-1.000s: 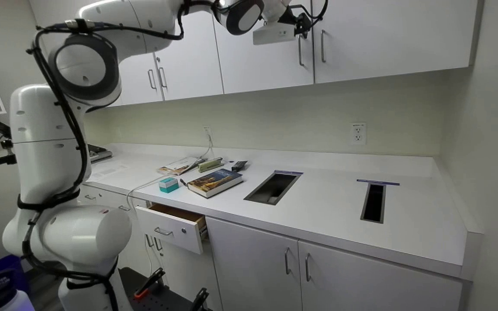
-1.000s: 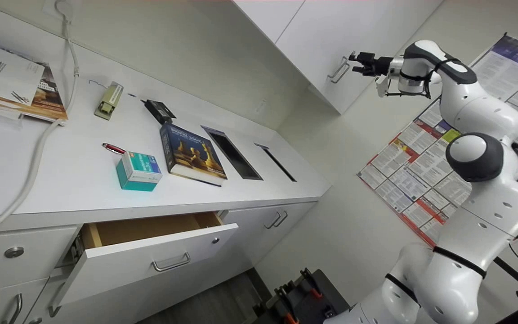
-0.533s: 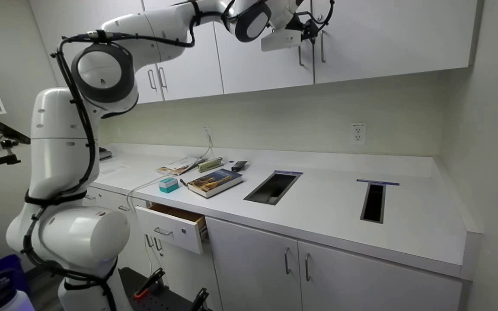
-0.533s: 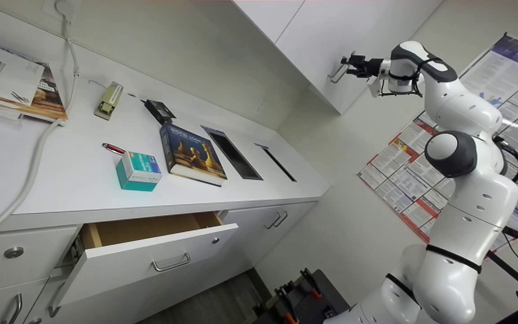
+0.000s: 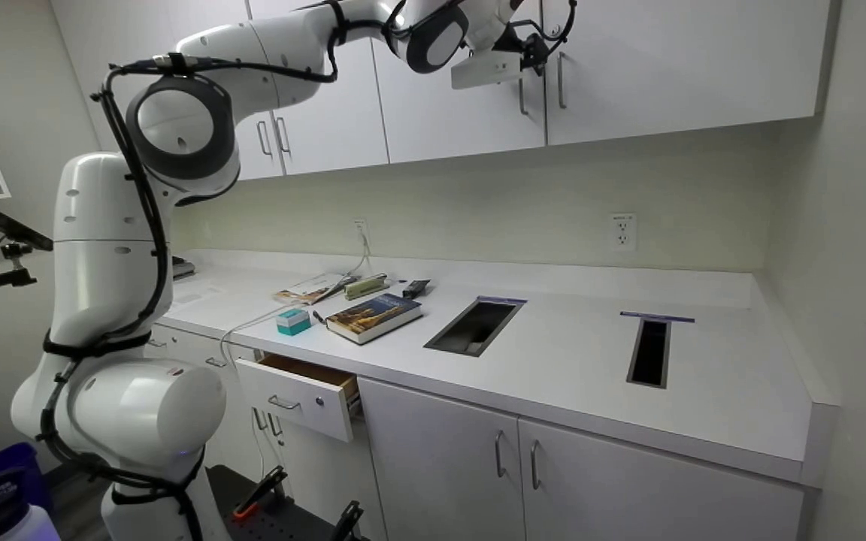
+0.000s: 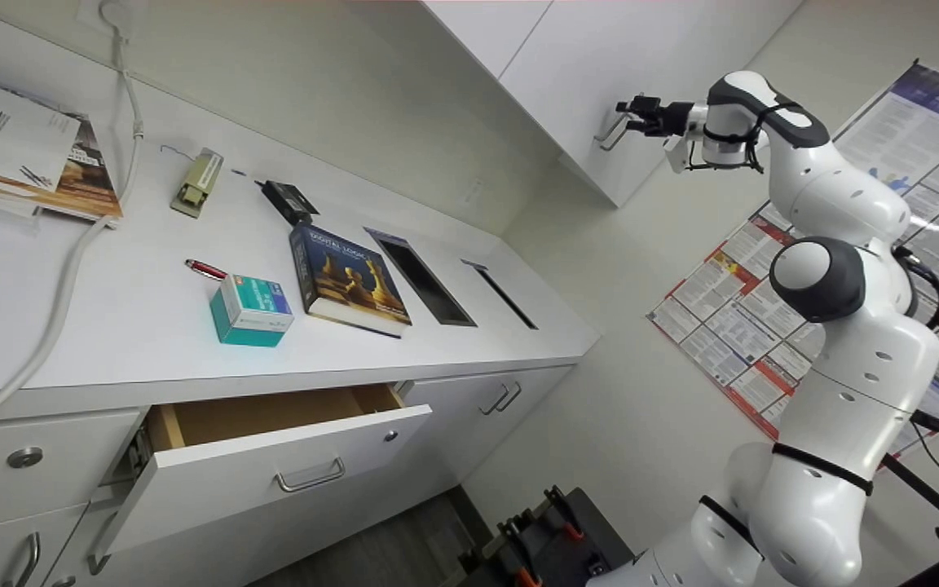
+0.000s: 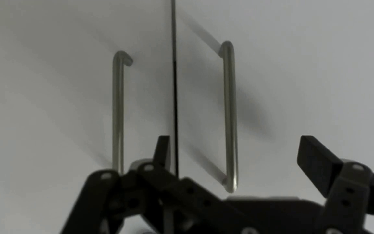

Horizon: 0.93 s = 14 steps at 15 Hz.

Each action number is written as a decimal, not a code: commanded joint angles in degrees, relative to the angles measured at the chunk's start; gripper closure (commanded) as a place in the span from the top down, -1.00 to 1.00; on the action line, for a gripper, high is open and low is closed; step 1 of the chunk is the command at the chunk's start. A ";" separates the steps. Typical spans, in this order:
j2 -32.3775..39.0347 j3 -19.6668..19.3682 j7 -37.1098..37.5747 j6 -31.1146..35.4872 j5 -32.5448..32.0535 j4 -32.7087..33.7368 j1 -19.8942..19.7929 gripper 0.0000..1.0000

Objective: Open the second overhead cabinet door from the right

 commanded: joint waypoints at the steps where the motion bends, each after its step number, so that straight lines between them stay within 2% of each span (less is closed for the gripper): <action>1: 0.71 1.54 -2.23 0.22 1.73 2.04 -0.68 1.00; 3: 1.26 2.37 -2.41 0.27 2.19 2.87 -1.22 1.00; 4: 1.57 2.68 -2.31 0.14 2.37 3.29 -1.49 0.50; 5: 1.87 2.98 -2.63 0.16 2.71 3.67 -1.77 0.47; 10: 2.82 3.15 -2.35 0.26 2.85 4.77 -2.87 -0.28; 14: 2.08 1.92 0.21 1.36 0.26 3.82 -1.96 -0.86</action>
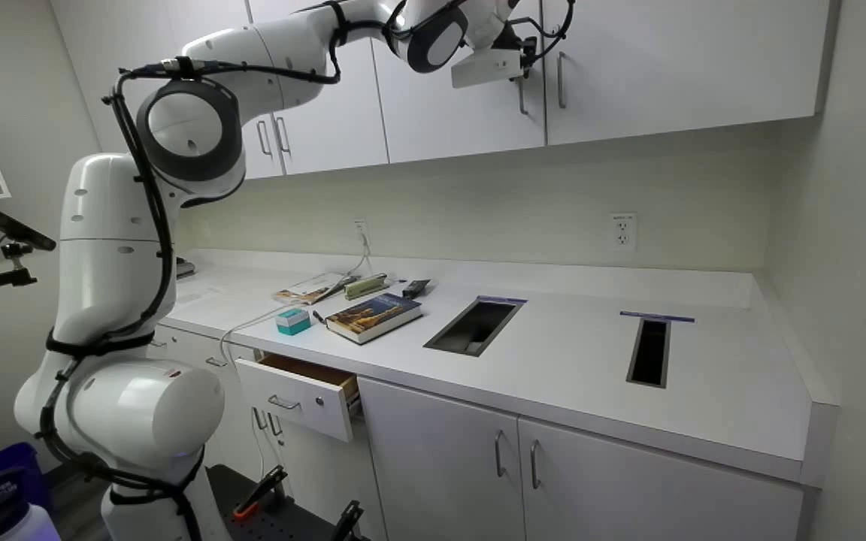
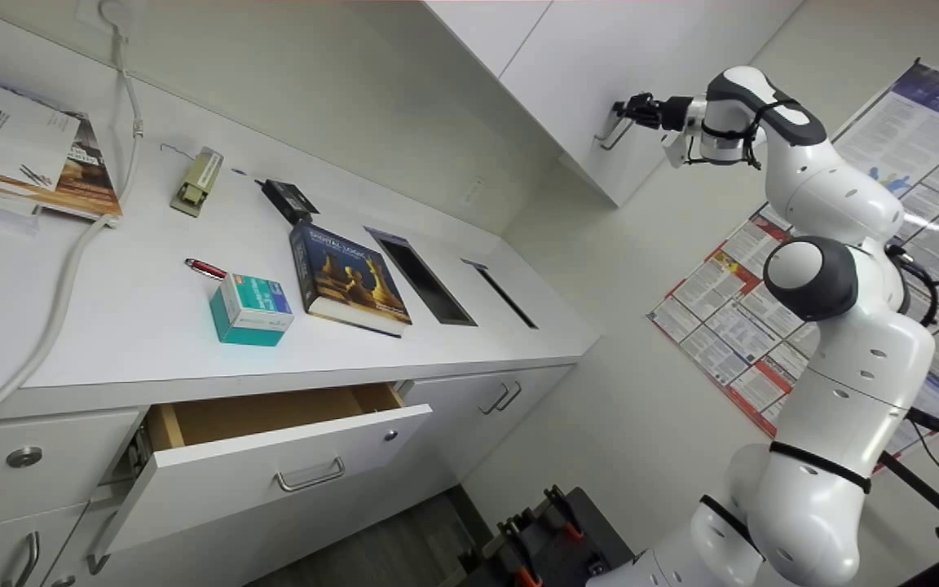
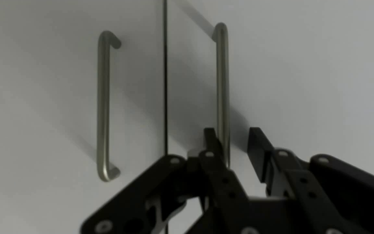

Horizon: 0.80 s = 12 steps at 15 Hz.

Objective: Open the second overhead cabinet door from the right

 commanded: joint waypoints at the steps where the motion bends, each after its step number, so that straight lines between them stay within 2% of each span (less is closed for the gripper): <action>1: 0.46 -0.85 2.18 1.26 -1.74 0.84 0.79 -1.00; 6: -2.03 -4.38 10.18 4.76 -10.70 -3.65 6.62 -0.95; 12: -5.24 -12.80 24.32 11.23 -25.61 -11.50 19.51 -0.95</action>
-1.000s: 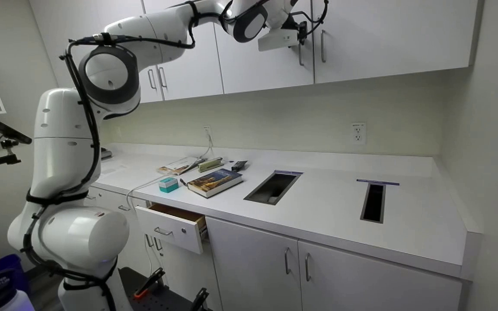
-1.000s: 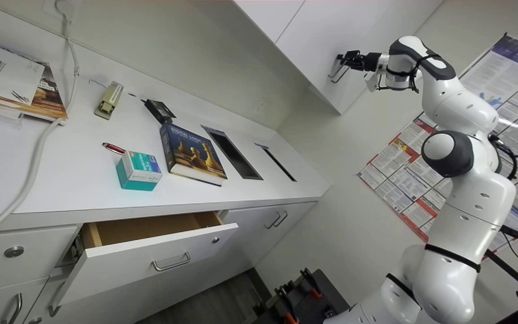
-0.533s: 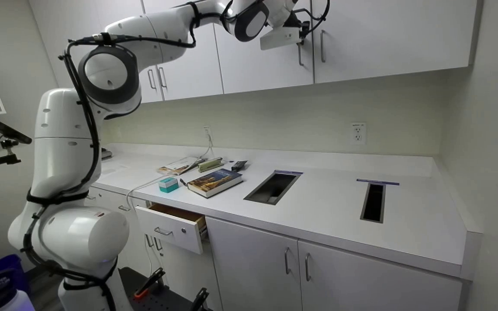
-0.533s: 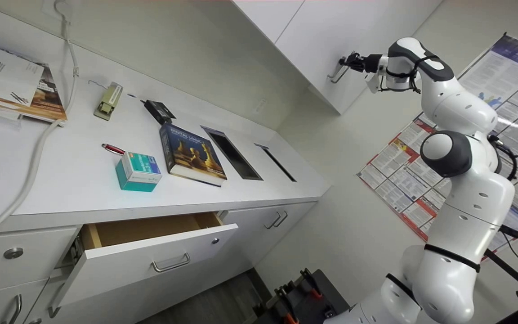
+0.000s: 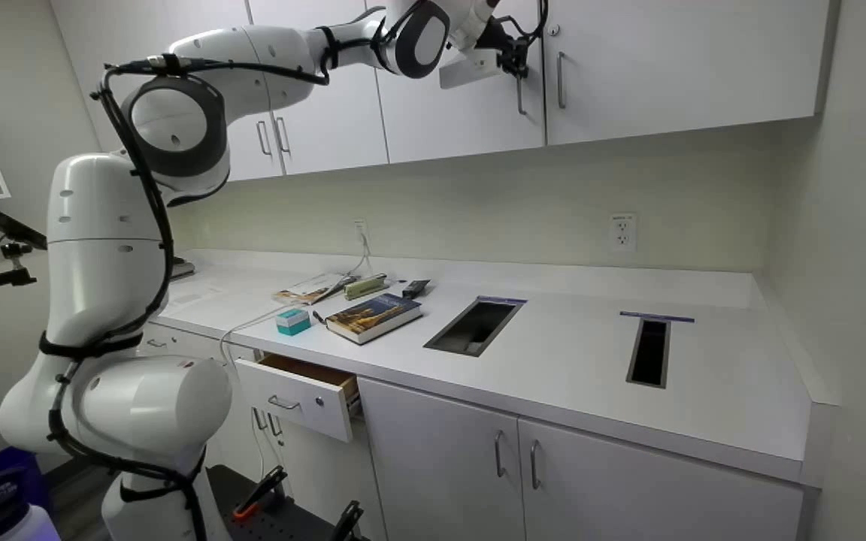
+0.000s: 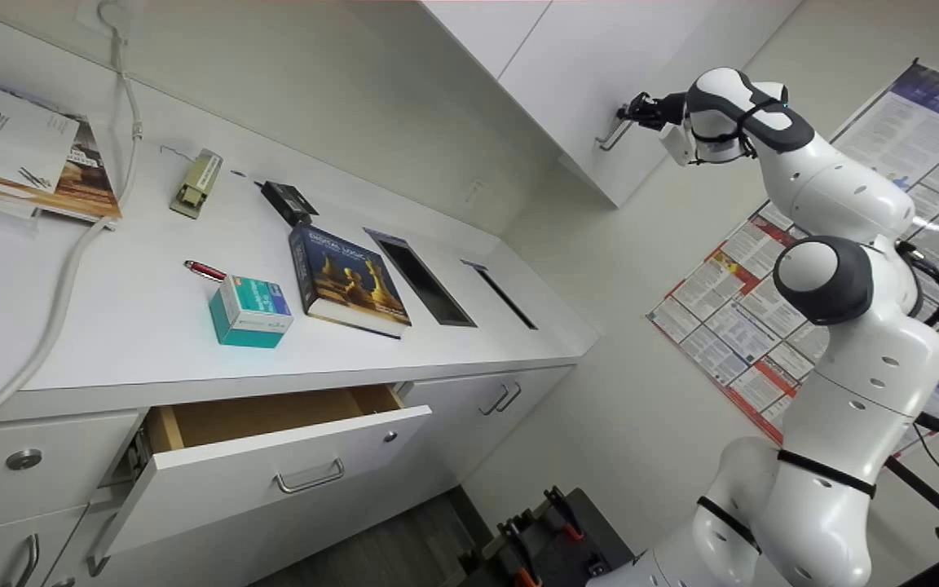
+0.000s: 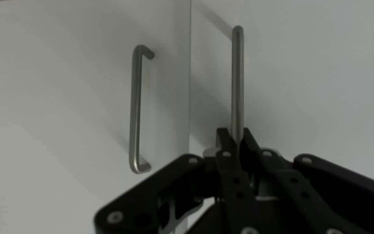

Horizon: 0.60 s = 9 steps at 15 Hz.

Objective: Open the second overhead cabinet door from the right

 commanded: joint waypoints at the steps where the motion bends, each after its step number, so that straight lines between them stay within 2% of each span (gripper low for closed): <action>1: -4.71 -5.61 6.88 3.68 -8.98 -7.49 10.27 -0.95; 6: -12.28 -12.37 11.69 5.65 -18.91 -13.52 22.13 -0.95; 9: -19.45 -13.97 11.21 5.56 -25.29 -15.83 28.06 -0.95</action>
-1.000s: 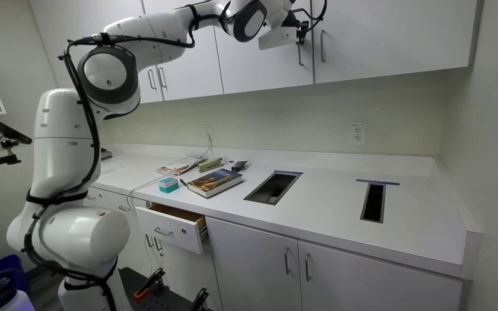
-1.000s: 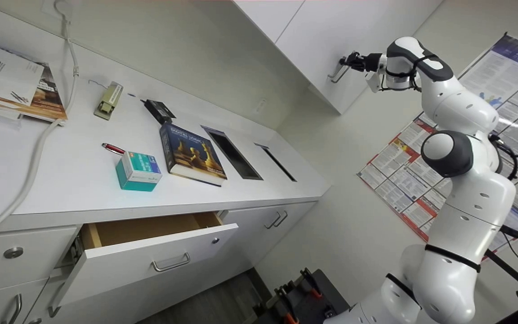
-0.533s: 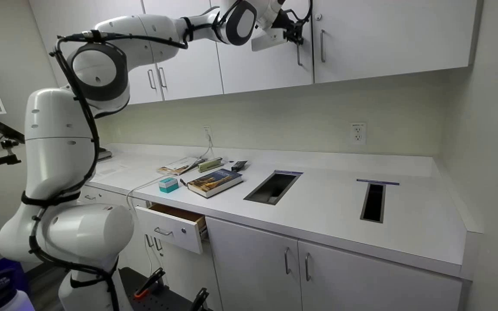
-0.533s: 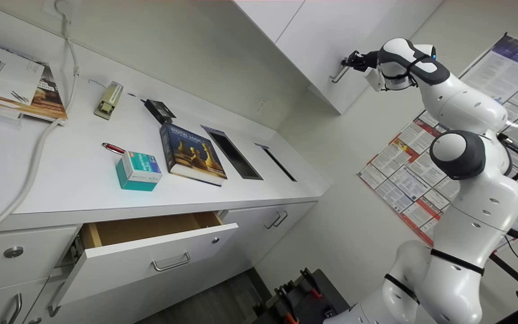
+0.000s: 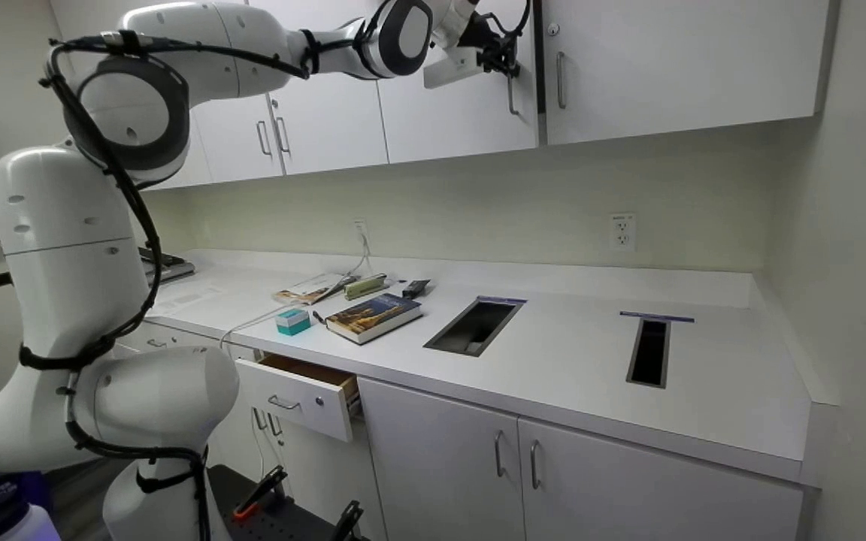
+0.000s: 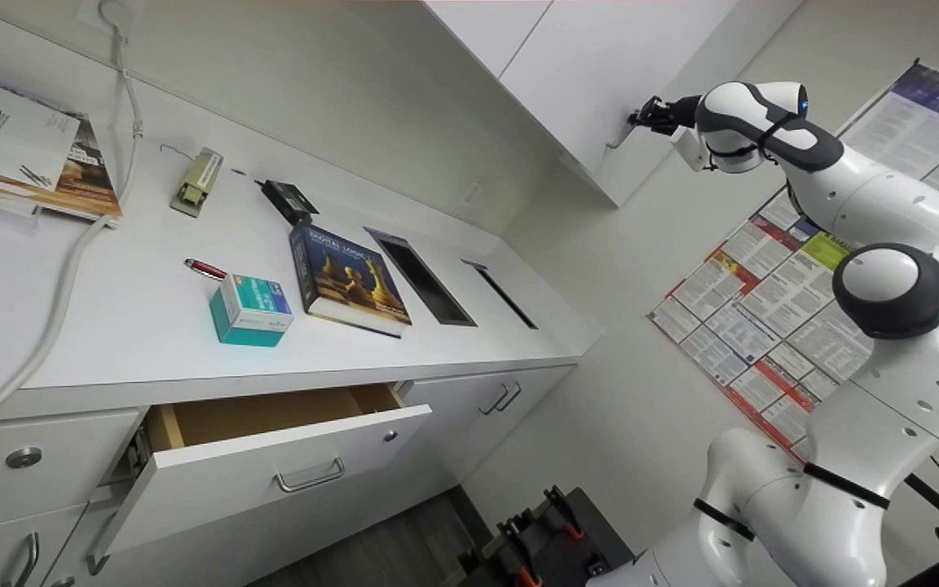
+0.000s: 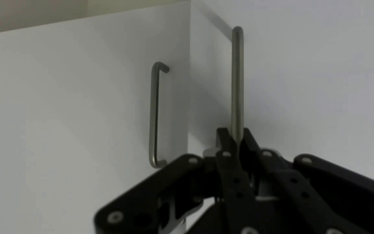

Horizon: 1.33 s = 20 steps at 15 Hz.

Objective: Open the second overhead cabinet door from the right

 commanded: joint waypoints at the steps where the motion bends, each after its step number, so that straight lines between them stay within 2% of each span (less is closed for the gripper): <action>1: -12.09 -0.07 -0.94 0.06 -8.97 -5.06 9.11 -0.95; 4: -18.10 5.32 0.90 -0.21 -17.46 -6.34 7.16 -0.95; 8: -25.50 18.18 9.04 -0.19 -30.72 -11.94 -1.79 -0.95; 9: -19.86 10.88 7.82 0.00 -25.72 -8.72 0.64 -0.81; 10: -18.49 19.51 4.92 0.79 -20.62 -10.64 -9.59 -0.81; 14: -20.81 21.38 4.85 0.91 -21.88 -12.43 -10.72 -0.81; 15: -20.81 21.38 4.85 0.91 -21.89 -12.44 -10.76 -0.95; 16: -21.42 23.47 4.74 1.39 -21.29 -13.57 -12.47 -0.95; 17: -21.43 27.51 4.00 2.17 -20.86 -15.18 -16.69 -0.95; 18: -24.44 25.98 8.91 3.08 -28.36 -17.04 -13.16 -0.95; 20: -25.14 31.54 14.39 4.03 -34.69 -19.89 -18.35 -0.95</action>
